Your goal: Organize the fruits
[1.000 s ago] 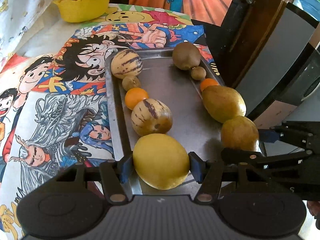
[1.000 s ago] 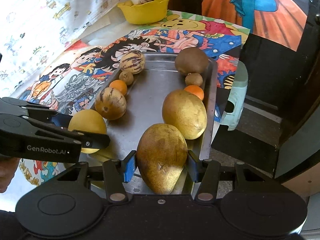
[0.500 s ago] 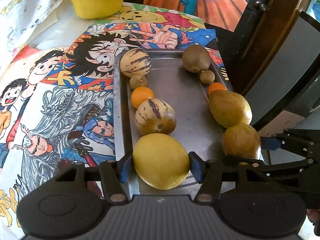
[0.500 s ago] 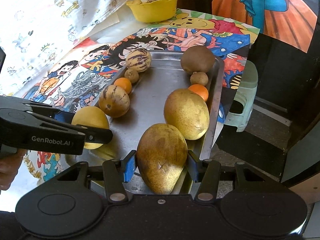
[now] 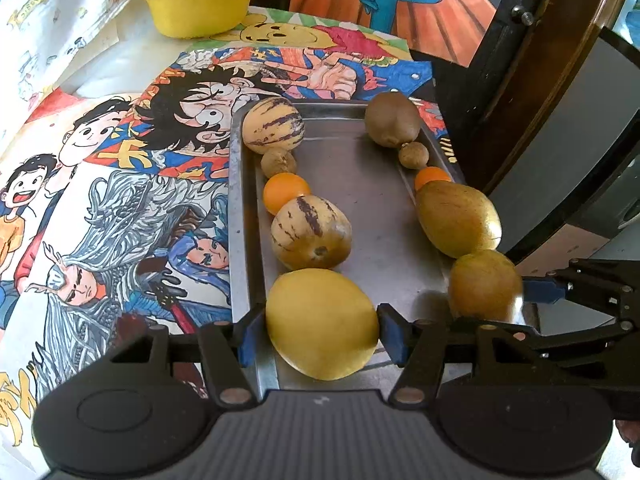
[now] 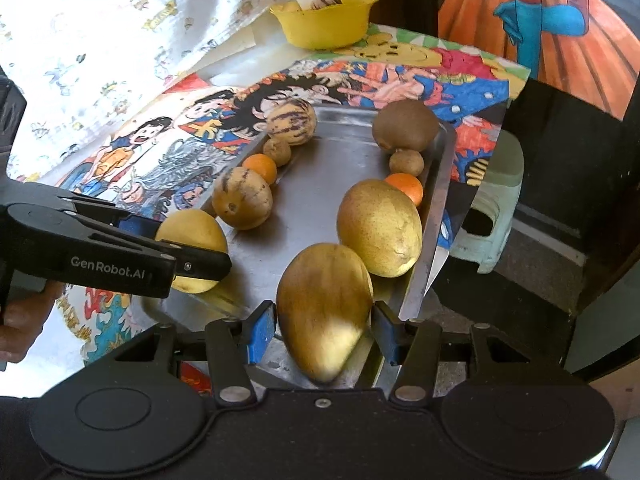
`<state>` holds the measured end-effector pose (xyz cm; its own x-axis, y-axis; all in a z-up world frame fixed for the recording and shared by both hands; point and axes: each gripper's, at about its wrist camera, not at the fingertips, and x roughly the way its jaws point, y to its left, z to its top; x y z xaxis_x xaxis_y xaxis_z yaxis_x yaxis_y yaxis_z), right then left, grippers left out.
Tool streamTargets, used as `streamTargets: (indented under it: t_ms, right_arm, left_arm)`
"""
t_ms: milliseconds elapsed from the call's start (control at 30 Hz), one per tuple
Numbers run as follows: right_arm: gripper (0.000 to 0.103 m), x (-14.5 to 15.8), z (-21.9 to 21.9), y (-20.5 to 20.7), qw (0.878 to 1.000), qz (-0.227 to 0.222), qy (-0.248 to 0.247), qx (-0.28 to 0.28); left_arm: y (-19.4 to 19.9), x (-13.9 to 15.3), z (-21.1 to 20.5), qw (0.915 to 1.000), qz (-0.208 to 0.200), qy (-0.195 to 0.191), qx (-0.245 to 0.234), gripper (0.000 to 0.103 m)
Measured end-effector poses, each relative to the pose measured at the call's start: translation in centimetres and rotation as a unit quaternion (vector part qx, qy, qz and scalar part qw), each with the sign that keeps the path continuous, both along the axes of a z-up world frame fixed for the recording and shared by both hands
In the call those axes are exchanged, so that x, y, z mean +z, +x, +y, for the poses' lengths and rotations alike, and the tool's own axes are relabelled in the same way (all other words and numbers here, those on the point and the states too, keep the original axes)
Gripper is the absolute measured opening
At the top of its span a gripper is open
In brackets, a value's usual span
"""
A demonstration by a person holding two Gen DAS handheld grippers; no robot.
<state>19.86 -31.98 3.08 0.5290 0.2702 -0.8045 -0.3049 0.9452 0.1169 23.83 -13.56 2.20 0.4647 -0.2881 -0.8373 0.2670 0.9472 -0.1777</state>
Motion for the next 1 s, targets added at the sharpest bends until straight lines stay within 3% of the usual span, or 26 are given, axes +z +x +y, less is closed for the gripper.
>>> streamTargets:
  t_ms: [233,667,767,1000]
  right_arm:
    - [0.057,1.3,0.5,-2.0,1.000,-0.019,-0.004,-0.014]
    - [0.075,3.2,1.9,-5.0,0.995,-0.089,-0.008,-0.042]
    - [0.087,2.9,1.9,-5.8,0.993,-0.108,0.004,-0.054]
    - [0.095,1.6,0.5,-8.1,0.980,-0.171,0.054,-0.087]
  left_arm:
    - [-1.7,0.9,0.9,0.9993,-0.028,-0.015,-0.020,0.071]
    - [-4.2,2.3,3.6,0.9932,-0.104,-0.047,-0.024,0.089]
    - [-5.0,1.9,4.4,0.9898,-0.130,-0.057,-0.012,0.097]
    - [-8.3,0.5,5.9,0.9693,-0.230,-0.086,0.018,0.102]
